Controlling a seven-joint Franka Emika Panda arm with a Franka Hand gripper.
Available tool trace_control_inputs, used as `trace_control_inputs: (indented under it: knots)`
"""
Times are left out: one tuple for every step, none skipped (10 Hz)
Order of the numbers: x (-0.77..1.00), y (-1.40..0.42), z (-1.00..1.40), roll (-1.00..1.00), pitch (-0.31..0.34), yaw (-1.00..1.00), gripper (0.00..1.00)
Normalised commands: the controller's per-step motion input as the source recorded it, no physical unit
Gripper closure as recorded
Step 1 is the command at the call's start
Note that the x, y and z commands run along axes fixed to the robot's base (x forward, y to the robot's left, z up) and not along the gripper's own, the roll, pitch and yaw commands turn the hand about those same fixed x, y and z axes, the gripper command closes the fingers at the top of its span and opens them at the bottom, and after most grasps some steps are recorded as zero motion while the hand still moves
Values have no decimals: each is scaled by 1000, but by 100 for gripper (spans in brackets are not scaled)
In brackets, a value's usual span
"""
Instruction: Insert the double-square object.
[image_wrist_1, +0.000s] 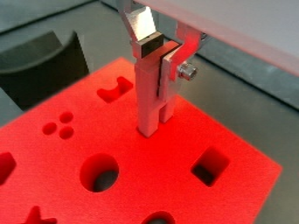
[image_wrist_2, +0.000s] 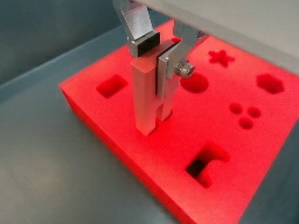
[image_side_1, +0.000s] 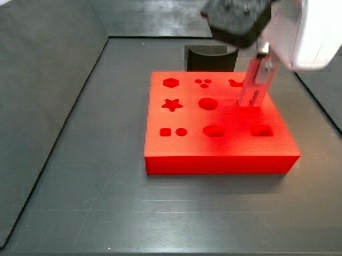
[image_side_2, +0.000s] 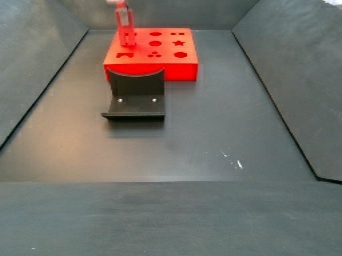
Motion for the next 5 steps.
trace_control_inputs:
  knots:
    - [149, 0, -697, 63, 36, 31, 100]
    - [97, 0, -720, 77, 36, 31, 100]
    - [54, 0, -726, 69, 7, 40, 100]
    - [94, 0, -166, 10, 66, 0, 100]
    - [0, 0, 0, 0, 0, 0, 100]
